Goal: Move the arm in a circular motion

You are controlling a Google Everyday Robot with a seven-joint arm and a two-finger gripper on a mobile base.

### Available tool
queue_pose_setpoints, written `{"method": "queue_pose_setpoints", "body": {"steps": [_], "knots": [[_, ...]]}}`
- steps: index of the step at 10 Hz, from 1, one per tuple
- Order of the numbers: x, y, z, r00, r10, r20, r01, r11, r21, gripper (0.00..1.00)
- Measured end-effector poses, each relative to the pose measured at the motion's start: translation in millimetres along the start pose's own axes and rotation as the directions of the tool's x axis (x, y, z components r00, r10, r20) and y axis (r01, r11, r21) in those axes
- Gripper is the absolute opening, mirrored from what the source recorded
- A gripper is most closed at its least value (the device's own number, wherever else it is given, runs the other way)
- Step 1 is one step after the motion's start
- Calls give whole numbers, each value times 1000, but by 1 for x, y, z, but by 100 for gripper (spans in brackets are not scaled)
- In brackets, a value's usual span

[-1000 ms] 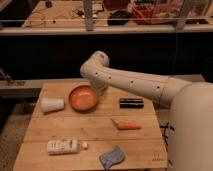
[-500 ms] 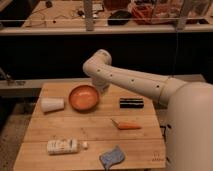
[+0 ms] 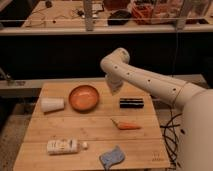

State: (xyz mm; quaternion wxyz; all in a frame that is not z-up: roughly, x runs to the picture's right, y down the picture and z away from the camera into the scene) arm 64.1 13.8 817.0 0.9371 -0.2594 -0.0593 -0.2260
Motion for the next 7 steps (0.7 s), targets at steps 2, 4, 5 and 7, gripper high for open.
{"method": "queue_pose_setpoints", "body": {"steps": [2, 4, 5, 7], "knots": [[8, 4, 0, 1000, 26, -1, -26, 1000, -4, 1], [27, 27, -4, 999, 52, 1, -52, 999, -3, 1], [42, 37, -5, 997, 74, 1, -74, 997, -3, 1], [53, 46, -8, 995, 101, 6, -101, 995, -5, 1]]}}
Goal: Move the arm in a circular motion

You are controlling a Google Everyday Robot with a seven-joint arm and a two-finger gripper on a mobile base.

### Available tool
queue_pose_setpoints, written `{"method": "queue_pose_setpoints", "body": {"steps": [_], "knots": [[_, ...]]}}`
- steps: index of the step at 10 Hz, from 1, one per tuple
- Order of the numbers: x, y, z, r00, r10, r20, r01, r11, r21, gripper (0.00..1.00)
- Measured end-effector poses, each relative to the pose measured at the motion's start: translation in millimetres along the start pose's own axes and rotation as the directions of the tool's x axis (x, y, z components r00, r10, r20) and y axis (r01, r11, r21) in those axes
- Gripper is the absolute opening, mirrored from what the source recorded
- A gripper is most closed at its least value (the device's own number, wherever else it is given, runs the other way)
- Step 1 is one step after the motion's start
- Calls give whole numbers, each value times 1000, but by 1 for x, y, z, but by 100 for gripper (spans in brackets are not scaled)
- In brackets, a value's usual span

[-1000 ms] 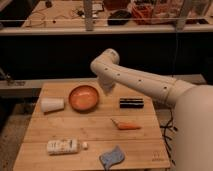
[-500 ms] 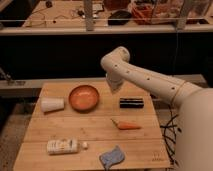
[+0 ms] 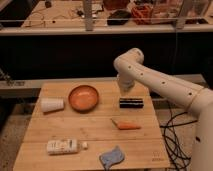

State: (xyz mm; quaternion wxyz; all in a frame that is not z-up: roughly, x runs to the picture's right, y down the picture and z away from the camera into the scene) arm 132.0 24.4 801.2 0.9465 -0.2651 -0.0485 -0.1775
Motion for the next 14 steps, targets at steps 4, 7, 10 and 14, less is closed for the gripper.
{"method": "queue_pose_setpoints", "body": {"steps": [4, 7, 10, 14], "knots": [[21, 20, -6, 999, 34, 17, -34, 999, 1, 1], [52, 44, -12, 996, 80, 31, -80, 997, -11, 1], [57, 57, -17, 995, 93, 40, -93, 996, -10, 17], [89, 97, -21, 992, 121, 45, -120, 992, -25, 50]]}}
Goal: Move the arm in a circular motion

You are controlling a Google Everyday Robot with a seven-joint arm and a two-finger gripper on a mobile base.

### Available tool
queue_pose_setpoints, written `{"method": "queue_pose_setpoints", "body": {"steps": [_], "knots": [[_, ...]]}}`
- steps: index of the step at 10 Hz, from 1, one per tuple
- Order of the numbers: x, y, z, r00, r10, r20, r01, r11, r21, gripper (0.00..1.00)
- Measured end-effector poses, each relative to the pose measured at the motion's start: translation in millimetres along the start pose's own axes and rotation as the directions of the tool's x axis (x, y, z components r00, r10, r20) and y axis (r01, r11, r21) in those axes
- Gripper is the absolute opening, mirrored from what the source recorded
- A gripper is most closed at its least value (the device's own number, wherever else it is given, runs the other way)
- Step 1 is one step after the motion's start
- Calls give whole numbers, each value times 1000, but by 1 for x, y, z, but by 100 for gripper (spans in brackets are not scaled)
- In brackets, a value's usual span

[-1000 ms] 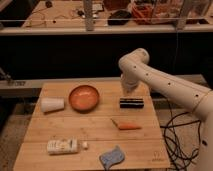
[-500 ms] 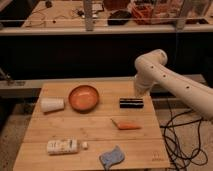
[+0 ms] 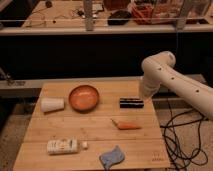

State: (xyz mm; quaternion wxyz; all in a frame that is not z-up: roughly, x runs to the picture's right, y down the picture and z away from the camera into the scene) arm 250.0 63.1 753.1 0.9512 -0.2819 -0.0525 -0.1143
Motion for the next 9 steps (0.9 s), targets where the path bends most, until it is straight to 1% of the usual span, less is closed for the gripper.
{"method": "queue_pose_setpoints", "body": {"steps": [1, 2, 3, 5, 7, 8, 9], "knots": [[7, 8, -1, 1000, 3, 0, -3, 1000, -1, 58], [9, 10, -1, 1000, 3, 3, -3, 1000, -1, 67], [4, 13, 0, 1000, -1, 4, 1, 1000, -1, 78], [-2, 24, 1, 1000, 3, 4, -3, 1000, -4, 80], [0, 54, -1, 1000, 3, 0, -3, 1000, -4, 80], [-1, 61, -2, 1000, -1, -3, 1, 1000, -7, 78], [-9, 66, -1, 1000, -8, -3, 8, 1000, -6, 71]]}}
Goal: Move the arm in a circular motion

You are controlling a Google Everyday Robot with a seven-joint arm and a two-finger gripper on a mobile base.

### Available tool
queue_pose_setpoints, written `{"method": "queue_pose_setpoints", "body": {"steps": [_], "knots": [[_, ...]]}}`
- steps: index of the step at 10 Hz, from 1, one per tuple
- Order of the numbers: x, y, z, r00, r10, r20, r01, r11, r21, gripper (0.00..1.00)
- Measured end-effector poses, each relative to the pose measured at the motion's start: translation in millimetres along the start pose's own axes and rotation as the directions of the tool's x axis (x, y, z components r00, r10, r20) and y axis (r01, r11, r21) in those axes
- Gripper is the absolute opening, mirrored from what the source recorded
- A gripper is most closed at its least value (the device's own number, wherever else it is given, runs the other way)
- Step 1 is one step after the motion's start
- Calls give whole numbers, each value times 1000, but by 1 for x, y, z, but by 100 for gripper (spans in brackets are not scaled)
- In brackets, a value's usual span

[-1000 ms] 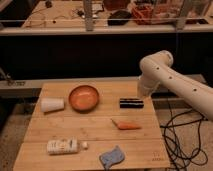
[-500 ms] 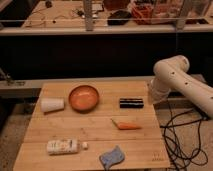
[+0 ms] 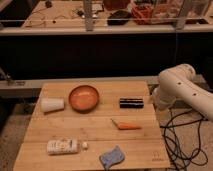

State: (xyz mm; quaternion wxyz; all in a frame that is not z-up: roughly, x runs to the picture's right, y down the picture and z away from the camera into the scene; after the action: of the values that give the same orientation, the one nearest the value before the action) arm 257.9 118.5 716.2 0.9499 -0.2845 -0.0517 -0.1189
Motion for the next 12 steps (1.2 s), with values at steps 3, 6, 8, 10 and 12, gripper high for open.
{"method": "queue_pose_setpoints", "body": {"steps": [3, 6, 8, 10, 12], "knots": [[-15, 11, 1, 1000, -24, -1, 24, 1000, -4, 72], [-43, 9, 3, 996, -88, 6, 88, 996, -8, 80], [-58, 15, 4, 990, -140, 5, 140, 990, -9, 80], [-77, 17, 6, 983, -186, 1, 186, 983, -13, 80], [-99, 15, 8, 973, -231, 1, 231, 973, -14, 80]]}}
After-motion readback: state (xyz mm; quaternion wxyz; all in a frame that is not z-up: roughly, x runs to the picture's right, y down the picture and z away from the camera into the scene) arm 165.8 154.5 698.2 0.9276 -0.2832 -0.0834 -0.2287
